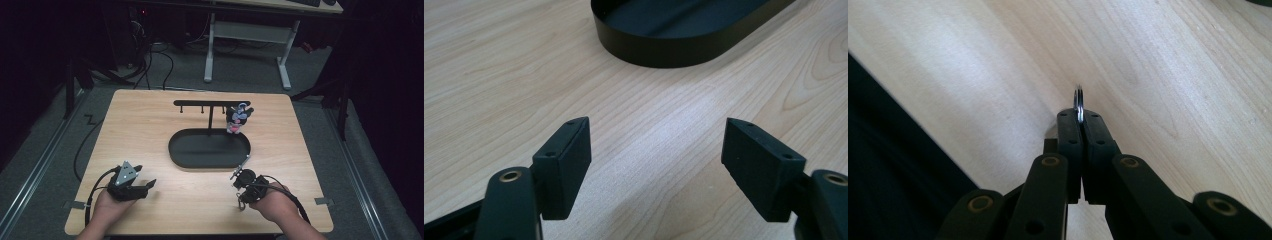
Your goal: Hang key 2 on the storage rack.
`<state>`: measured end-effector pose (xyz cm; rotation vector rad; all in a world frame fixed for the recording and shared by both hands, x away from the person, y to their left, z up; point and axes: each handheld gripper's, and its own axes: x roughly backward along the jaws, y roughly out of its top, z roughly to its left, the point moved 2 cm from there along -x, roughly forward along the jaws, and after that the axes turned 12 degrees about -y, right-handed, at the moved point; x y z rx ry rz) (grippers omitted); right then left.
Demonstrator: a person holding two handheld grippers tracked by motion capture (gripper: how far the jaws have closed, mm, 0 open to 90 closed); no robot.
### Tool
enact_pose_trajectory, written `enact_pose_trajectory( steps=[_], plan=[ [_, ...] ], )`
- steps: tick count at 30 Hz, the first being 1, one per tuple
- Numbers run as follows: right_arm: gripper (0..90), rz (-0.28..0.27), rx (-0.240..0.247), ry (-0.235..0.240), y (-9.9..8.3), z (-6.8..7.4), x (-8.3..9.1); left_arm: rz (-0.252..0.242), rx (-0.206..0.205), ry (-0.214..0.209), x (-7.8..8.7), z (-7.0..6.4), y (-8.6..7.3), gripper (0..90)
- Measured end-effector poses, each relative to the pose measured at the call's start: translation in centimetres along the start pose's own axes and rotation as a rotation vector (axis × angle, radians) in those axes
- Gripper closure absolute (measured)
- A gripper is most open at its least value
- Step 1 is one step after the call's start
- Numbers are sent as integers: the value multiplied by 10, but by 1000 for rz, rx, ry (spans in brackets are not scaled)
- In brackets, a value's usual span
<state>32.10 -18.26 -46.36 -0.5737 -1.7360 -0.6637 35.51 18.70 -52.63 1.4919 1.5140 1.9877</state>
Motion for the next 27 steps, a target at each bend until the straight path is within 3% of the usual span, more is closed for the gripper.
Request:
enact_pose_trajectory(
  steps=[4, 11, 19, 23, 27],
  plan=[
    [891, -15, -4, 3, -3, -1, 8, -14, -1, 4, 2, -1, 1, 285],
    [891, -45, -11, -1, -5, -3, 25, 2, -2, -12, -3, -1, 0, 285],
    [891, -53, -47, -14, -6, -19, 45, -13, -12, -17, -4, -2, 3, 283],
    [891, -54, -55, -19, -7, -22, 48, -18, -40, -10, -3, -3, 4, 283],
    [891, -60, -70, 12, -6, -24, 49, -23, -13, -34, -5, -3, 4, 283]
  ],
)
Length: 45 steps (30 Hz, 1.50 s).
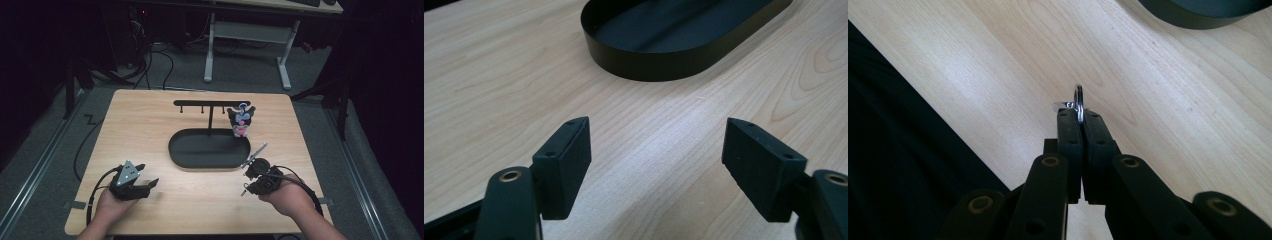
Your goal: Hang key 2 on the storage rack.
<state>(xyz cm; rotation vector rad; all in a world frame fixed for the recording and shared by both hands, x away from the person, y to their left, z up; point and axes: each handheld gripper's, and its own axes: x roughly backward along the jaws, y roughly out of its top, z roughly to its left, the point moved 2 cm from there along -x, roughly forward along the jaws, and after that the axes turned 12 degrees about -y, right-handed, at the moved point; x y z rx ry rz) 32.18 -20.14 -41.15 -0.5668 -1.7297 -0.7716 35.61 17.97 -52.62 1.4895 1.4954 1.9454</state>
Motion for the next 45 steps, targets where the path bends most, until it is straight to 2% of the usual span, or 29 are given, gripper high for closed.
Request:
enact_pose_trajectory(
  steps=[1, 4, 7, 9, 13, 14, 20, 24, 26, 29, 30, 31, 34, 38, 40, 41, 43, 45],
  plan=[
    [891, 6, -1, 9, 1, 0, 0, -4, 2, -9, -1, 0, 0, 283],
    [891, 20, 20, 6, 6, 0, 1, 10, -28, 4, -3, 0, 1, 283],
    [891, 9, 19, 3, 10, -4, 5, -12, -21, 3, -1, 1, 3, 282],
    [891, 1, 6, 5, 13, -6, 9, -8, -20, 5, -1, 1, 2, 280],
    [891, 0, 24, 10, 18, -11, 14, -5, -30, 23, 1, 1, 3, 266],
    [891, 5, 13, 10, 19, -12, 15, -11, -27, 21, 1, 1, 3, 265],
    [891, -3, 22, 4, 30, -19, 18, 4, -31, 15, 1, 1, 0, 262],
    [891, 2, 33, 5, 37, -23, 18, -10, -15, 17, 3, 3, 0, 262],
    [891, 13, 10, 7, 40, -24, 17, -10, -13, 13, 4, 2, 0, 261],
    [891, 22, 2, 1, 44, -25, 16, -8, -25, 12, 5, 0, 0, 260],
    [891, 9, 27, -1, 45, -27, 15, -2, -31, 12, 5, 0, -1, 259],
    [891, 19, 11, -3, 46, -26, 16, -2, -28, 13, 5, 0, -2, 258],
    [891, 20, 13, -2, 49, -27, 17, -11, -9, 15, 6, 4, -2, 256],
    [891, 16, 29, -3, 53, -30, 16, -7, -17, 15, 4, 2, -1, 256],
    [891, 15, 10, -3, 55, -31, 16, 3, -25, 9, 4, 0, -2, 256],
    [891, 27, -16, 6, 57, -30, 17, -1, -19, 6, 5, 0, -2, 256],
    [891, -4, 19, 0, 62, -32, 18, -10, 0, -3, 7, 1, -3, 256],
    [891, -7, 11, 7, 66, -31, 23, -20, 10, -3, 6, 2, -3, 256]
  ],
)
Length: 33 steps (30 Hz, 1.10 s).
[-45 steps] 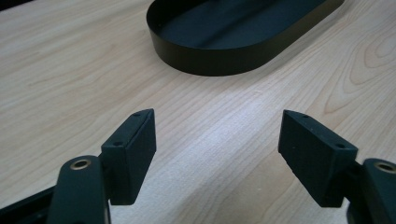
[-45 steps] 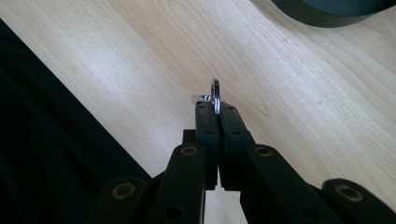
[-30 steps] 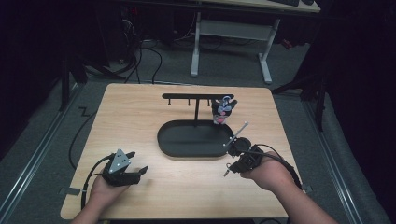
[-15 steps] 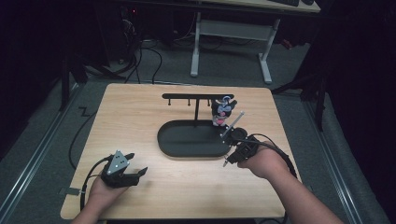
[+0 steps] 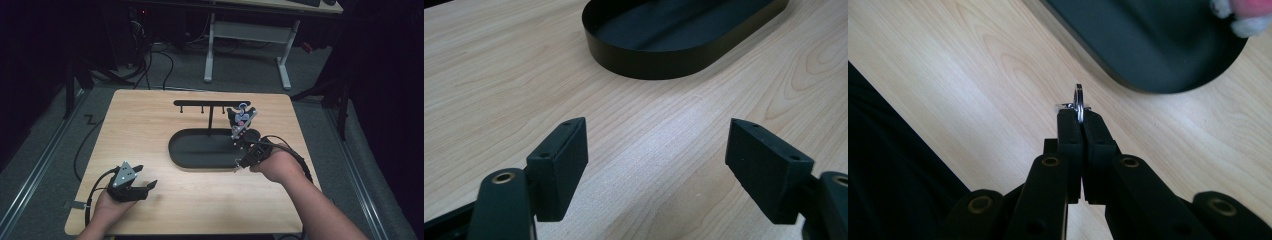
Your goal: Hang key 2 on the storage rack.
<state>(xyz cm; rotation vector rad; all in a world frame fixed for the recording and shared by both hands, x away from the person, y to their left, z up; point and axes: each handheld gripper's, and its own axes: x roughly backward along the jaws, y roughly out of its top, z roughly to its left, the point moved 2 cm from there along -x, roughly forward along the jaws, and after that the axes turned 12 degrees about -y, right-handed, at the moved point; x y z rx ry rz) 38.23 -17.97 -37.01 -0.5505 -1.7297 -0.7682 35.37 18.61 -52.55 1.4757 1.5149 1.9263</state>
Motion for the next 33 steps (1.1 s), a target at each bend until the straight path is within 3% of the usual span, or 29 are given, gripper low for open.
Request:
enact_pose_trajectory(
  steps=[4, 9, 17, 20, 22, 25, 33],
  plan=[
    [891, 19, 23, 6, 11, -3, 5, 14, -14, 2, -3, 2, 1, 256],
    [891, 30, -9, 18, 21, -5, 12, 3, 3, 0, 1, 3, 0, 256],
    [891, 36, -23, 4, 35, -15, 13, -12, 4, 3, 4, 3, 1, 257],
    [891, 43, -43, 2, 42, -21, 13, -8, -3, 7, 5, 3, 1, 257],
    [891, 32, -20, -3, 48, -27, 13, -27, 19, 6, 7, 7, 0, 257],
    [891, 38, -30, -14, 57, -34, 15, -27, 24, 6, 7, 9, 0, 259],
    [891, 13, -37, -17, 88, -55, 14, -26, 6, 7, 7, 6, 0, 264]
  ],
)
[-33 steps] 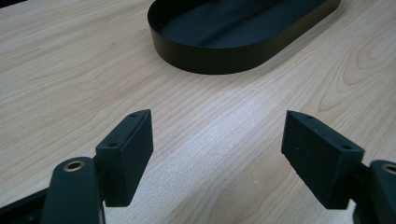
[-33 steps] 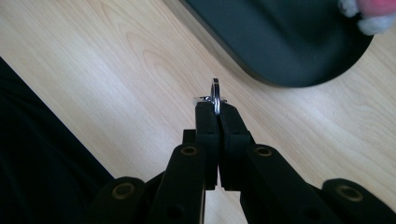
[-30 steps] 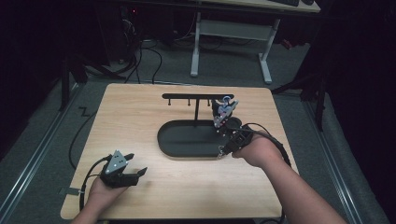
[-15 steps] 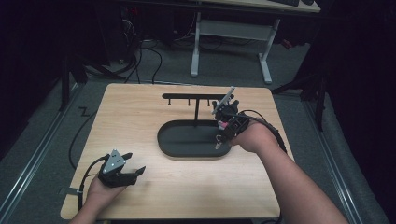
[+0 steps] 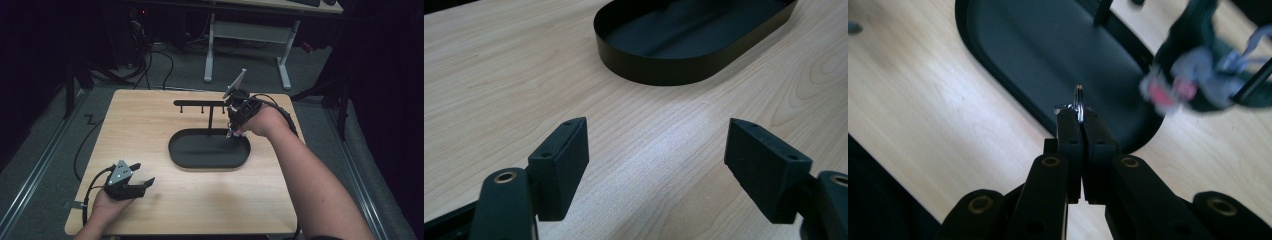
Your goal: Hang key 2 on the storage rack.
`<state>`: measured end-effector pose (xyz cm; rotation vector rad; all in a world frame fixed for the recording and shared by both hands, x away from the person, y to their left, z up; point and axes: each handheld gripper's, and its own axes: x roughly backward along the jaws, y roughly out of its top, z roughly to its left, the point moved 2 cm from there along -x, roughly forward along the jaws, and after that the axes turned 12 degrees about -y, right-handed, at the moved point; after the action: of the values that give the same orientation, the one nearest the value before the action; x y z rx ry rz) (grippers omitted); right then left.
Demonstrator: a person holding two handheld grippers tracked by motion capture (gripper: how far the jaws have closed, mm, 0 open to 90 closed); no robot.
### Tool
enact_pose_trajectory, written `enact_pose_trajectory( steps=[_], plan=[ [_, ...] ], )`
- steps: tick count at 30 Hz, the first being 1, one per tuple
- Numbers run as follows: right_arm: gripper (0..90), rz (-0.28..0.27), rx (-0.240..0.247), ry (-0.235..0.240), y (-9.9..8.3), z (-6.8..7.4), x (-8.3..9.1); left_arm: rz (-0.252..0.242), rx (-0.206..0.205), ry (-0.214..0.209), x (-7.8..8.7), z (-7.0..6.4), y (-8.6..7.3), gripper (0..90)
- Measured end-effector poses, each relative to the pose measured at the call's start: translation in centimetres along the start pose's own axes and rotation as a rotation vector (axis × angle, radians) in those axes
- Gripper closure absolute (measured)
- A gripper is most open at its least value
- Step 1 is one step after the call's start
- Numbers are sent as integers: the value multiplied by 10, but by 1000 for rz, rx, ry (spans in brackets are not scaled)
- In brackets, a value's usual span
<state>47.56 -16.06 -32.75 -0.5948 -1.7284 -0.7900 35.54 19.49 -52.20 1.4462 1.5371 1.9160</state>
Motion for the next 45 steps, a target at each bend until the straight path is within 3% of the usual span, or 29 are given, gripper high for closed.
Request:
enact_pose_trajectory(
  steps=[6, 15, 19, 20, 22, 27, 35, 43, 45],
  plan=[
    [891, -3, 11, -13, 19, -10, -5, 1, 10, 3, 0, 3, -1, 266],
    [891, -21, -10, 1, 32, -14, -10, 9, 1, -5, -2, -1, -2, 270],
    [891, -4, -19, -4, 33, -15, -15, 15, -1, -1, 0, -1, -2, 270],
    [890, -13, 1, -8, 34, -17, -17, 16, 1, 0, 0, -1, -2, 271],
    [891, -11, -24, -1, 34, -16, -17, 16, 7, -2, 0, -1, -3, 271],
    [890, -27, -19, 3, 36, -18, -17, 30, -18, -10, -3, -7, -3, 272],
    [889, -35, -23, 0, 39, -23, -21, 33, -13, -14, -4, -7, -3, 272],
    [886, -42, 9, -16, 41, -23, -27, 53, -19, -22, -3, -9, -6, 273],
    [886, -44, -11, -18, 41, -23, -28, 50, -19, -17, -3, -9, -6, 273]
  ],
)
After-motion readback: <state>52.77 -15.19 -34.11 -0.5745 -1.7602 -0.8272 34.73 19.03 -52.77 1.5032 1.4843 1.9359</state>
